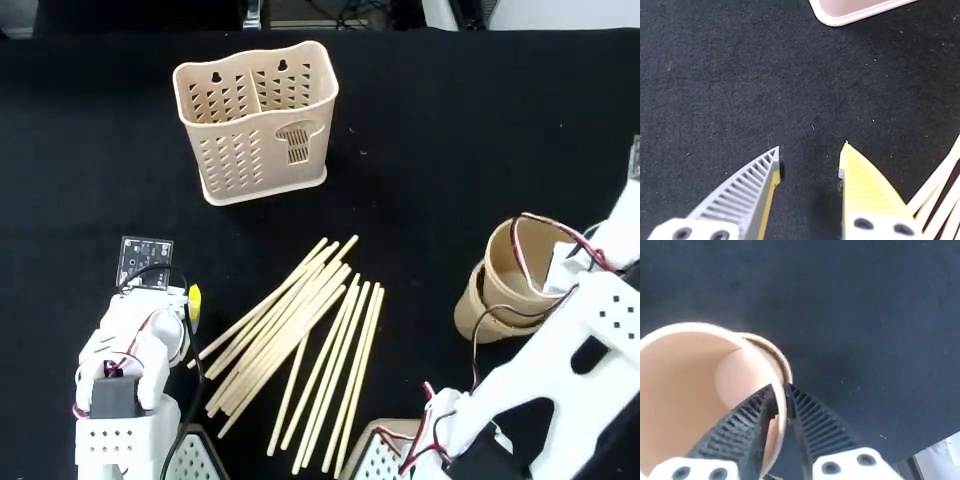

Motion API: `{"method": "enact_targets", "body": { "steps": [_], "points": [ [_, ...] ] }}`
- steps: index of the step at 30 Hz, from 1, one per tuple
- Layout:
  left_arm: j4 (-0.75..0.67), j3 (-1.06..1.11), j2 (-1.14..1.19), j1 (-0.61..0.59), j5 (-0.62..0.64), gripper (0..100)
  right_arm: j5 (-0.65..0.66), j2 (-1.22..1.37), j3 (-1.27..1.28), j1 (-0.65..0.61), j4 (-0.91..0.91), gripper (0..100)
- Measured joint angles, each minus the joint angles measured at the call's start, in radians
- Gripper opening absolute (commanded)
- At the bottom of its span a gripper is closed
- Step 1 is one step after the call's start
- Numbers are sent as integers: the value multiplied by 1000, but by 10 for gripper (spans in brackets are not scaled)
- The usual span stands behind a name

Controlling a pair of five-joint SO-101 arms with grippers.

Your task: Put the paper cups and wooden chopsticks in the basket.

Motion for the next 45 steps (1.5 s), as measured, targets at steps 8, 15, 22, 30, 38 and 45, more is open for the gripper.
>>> {"method": "enact_targets", "body": {
  "steps": [8,15,22,30,38,45],
  "points": [
    [0,0,0,0,0,202,5,2,86,2,-69,67],
    [0,0,0,0,0,202,5,-44,86,2,-71,236],
    [0,0,0,0,0,202,6,-178,86,-103,-31,236],
    [0,0,0,0,0,202,41,-183,235,-117,-166,163],
    [0,0,0,0,0,202,120,-183,321,-117,-250,169],
    [0,0,0,0,0,202,126,-183,341,-117,-264,234]
  ]
}}
